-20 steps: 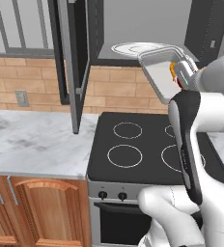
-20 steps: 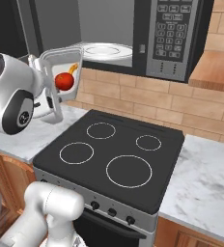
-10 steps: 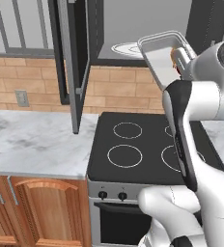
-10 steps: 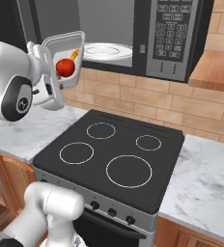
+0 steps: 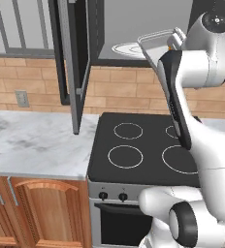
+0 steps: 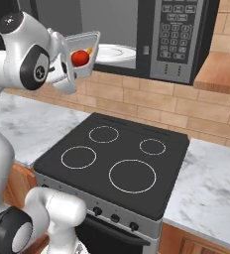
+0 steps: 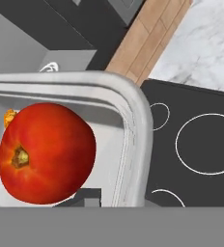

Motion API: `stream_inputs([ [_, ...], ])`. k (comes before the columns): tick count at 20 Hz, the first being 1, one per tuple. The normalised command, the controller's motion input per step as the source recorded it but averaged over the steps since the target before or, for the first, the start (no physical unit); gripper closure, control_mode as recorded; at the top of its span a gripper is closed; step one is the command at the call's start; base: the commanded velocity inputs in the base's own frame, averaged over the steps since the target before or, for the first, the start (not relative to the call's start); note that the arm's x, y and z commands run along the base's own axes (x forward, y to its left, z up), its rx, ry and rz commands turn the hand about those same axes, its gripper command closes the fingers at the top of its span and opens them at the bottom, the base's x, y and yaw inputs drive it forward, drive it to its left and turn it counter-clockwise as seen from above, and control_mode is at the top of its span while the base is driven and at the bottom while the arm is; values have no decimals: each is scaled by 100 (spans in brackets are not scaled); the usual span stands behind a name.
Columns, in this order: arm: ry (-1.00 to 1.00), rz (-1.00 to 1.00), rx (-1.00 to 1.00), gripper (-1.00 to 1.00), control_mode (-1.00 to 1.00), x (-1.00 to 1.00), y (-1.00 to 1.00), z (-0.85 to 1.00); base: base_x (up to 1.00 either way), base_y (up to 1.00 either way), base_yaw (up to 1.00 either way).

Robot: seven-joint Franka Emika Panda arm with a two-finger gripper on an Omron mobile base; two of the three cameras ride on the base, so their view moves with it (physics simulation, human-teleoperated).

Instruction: Place the tupperware containing the shrimp and tomato meal in the microwave. Close the microwave door and press the start button to reheat the meal.

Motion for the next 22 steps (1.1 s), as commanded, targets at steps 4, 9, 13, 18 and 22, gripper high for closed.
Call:
stream_inputs([
  [4,-1,0,0,100,-100,50,-10,0,0,0,0],
  [9,-4,0,0,100,-100,56,-13,-2,0,0,0],
  [13,-3,0,0,100,-100,62,-12,-1,0,0,0],
  [18,1,0,0,100,-100,63,-15,0,0,0,0],
  [22,9,-2,0,100,-100,59,-6,21,0,0,0],
])
